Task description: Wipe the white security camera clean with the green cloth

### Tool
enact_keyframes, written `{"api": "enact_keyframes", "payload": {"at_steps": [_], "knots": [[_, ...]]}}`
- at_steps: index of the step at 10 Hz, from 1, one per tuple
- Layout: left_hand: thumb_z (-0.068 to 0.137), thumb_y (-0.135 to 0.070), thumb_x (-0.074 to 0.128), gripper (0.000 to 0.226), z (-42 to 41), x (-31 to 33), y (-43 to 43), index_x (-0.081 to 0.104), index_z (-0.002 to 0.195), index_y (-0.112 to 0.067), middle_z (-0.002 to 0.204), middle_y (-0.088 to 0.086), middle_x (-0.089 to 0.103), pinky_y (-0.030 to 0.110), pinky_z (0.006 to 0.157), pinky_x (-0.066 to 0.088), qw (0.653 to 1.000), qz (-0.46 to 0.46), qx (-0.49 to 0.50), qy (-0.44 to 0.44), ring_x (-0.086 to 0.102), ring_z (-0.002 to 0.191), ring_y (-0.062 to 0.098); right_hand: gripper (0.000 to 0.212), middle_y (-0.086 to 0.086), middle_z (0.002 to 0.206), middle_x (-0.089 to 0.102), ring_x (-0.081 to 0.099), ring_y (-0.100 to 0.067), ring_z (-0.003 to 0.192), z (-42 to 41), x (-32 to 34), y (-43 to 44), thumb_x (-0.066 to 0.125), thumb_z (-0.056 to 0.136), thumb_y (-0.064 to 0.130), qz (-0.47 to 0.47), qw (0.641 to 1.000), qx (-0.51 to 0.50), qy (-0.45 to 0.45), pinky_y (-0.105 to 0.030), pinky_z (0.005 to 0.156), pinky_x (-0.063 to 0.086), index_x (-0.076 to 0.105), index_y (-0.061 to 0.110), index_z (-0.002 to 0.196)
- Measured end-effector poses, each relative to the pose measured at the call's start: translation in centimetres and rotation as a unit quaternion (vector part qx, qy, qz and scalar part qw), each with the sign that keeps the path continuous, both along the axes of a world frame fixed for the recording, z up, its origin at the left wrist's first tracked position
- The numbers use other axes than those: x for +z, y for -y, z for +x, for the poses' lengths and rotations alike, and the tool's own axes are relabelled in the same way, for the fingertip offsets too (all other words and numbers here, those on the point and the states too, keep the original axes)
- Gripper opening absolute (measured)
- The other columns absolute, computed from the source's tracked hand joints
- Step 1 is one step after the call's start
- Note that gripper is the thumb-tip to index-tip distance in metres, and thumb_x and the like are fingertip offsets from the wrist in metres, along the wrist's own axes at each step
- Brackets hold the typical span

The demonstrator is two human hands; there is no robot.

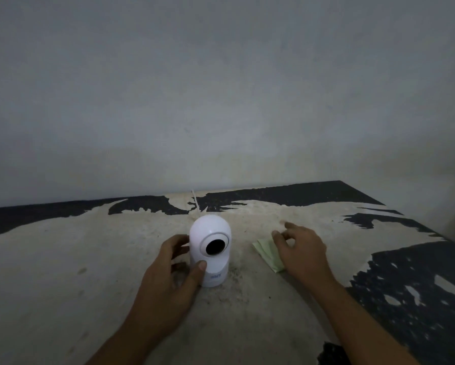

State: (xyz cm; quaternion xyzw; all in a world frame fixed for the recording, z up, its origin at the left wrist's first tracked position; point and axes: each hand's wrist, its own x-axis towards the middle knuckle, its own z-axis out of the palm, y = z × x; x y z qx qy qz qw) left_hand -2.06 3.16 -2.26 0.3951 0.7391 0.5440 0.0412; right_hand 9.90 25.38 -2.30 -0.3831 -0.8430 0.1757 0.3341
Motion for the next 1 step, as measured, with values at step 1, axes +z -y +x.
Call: {"api": "enact_keyframes", "payload": {"at_steps": [1], "knots": [[0.077,-0.043,0.058,0.049,0.31,0.94,0.99,0.037,0.121,-0.035,0.124,-0.008,0.049,0.033,0.092,0.045,0.998,0.022,0.053,0.027,0.051,0.111,0.014,0.012,-0.007,0.114,0.068,0.065,-0.022,0.087,0.18,1.03,1.41,0.064,0.085,0.018,-0.044,0.998,0.028,-0.043,-0.036,0.086,0.051,0.067,0.017,0.097]]}}
